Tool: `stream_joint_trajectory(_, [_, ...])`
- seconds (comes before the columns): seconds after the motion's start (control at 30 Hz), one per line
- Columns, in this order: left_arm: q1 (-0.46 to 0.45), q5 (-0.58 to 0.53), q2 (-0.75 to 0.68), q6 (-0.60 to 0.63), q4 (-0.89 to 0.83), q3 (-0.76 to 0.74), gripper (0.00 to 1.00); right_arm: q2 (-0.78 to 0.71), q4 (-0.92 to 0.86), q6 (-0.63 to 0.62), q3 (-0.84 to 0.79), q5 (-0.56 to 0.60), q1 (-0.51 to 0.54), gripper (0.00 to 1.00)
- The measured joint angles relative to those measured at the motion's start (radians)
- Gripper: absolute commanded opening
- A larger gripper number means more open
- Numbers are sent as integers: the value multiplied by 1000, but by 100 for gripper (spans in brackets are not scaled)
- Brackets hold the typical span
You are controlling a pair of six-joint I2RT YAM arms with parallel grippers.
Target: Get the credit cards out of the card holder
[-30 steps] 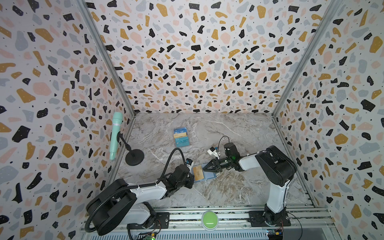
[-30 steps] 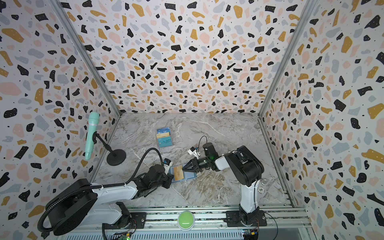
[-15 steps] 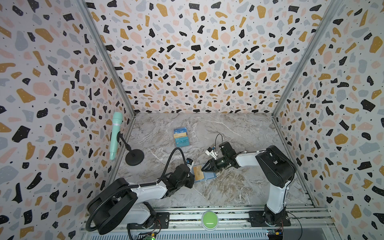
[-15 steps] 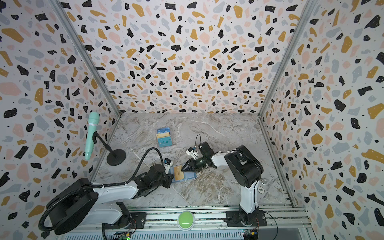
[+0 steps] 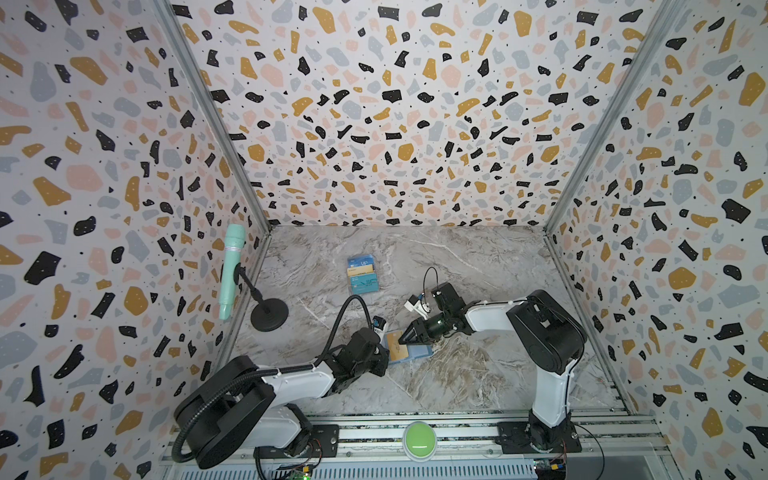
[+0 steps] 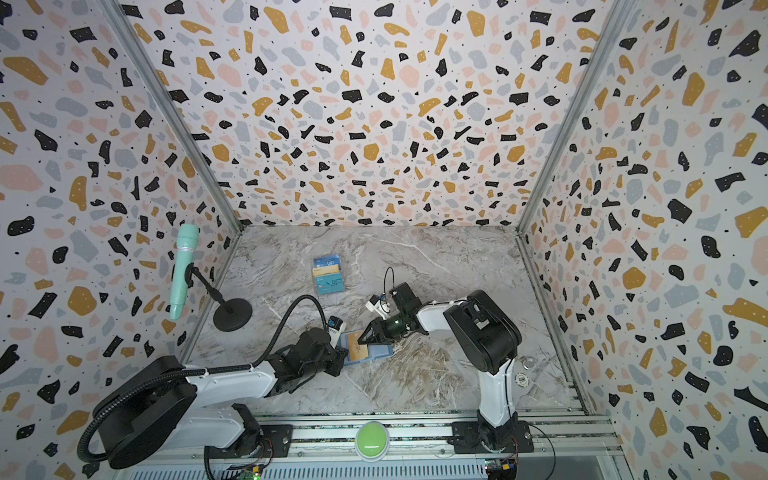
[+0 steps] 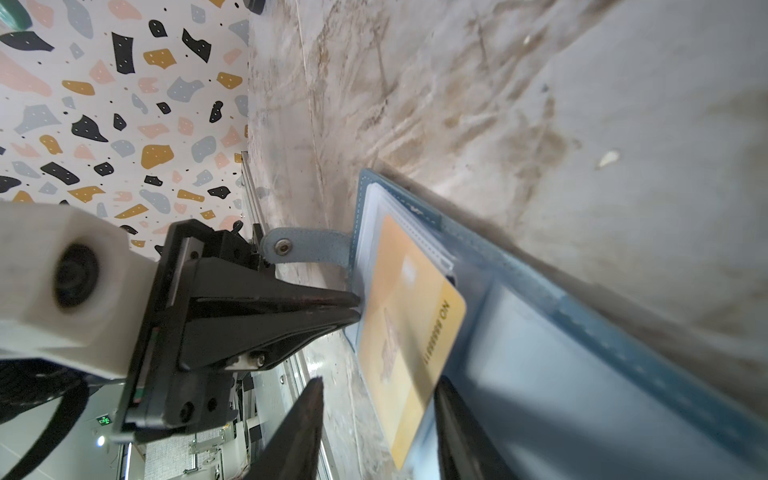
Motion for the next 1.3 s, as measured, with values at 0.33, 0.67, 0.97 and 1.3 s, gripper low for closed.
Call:
stream_joint_trajectory(0.33, [0,0,0,0,0,0,11,6,91,69,-21,-45,2,39])
stream_joint_trajectory(0.67, [3,3,1,0,0,0,10,25,170,122,-38,-85,15,39])
stream_joint_trajectory(0.97, [3,3,1,0,0,1,10,69,177,130,-10,-84,53,39])
stream_joint_trajectory(1.3, [3,3,0,0,-1,1,11,84,178,134,9,-94,65,39])
